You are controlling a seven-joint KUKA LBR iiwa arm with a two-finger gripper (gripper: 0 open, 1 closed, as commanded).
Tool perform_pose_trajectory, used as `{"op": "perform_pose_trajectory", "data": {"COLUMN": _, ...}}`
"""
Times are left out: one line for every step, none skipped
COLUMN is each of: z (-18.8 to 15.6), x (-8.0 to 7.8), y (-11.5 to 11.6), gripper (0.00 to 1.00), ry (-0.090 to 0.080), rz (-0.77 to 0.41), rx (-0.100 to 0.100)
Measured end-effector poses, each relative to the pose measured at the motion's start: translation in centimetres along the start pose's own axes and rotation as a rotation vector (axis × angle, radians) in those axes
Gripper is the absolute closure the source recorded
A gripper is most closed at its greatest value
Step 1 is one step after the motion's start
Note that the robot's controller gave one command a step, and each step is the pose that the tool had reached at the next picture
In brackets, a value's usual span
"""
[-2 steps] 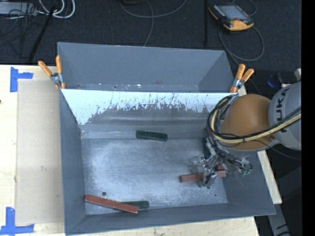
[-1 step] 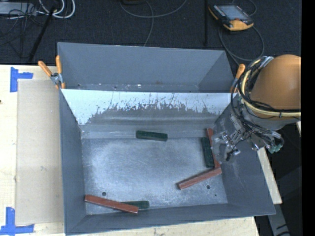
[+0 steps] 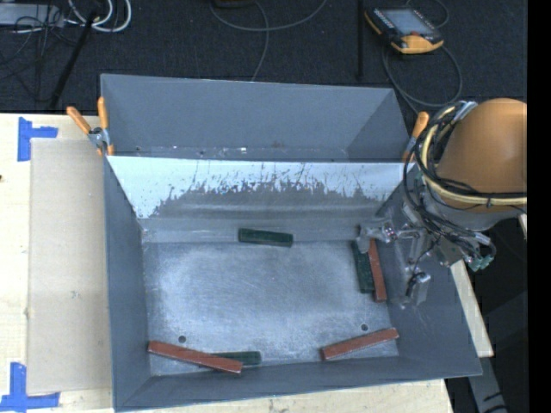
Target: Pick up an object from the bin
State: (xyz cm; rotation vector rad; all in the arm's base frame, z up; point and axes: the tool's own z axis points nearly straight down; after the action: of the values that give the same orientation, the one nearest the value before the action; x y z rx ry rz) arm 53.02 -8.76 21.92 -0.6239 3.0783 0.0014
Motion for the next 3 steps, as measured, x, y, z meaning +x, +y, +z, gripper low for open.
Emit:
{"op": "perform_pose_trajectory", "data": {"z": 3.7, "x": 3.2, "y": -5.1, "gripper": 0.0, "ry": 0.004, "rz": -0.235, "rx": -0.001}}
{"op": "perform_pose_trajectory", "data": {"z": 12.5, "x": 4.8, "y": 0.1, "gripper": 0.0, "ry": 0.008, "rz": -0.258, "rx": -0.009}}
{"op": "perform_pose_trajectory", "data": {"z": 14.7, "x": 5.3, "y": 1.1, "gripper": 0.0, "ry": -0.016, "rz": -0.348, "rx": 0.013}}
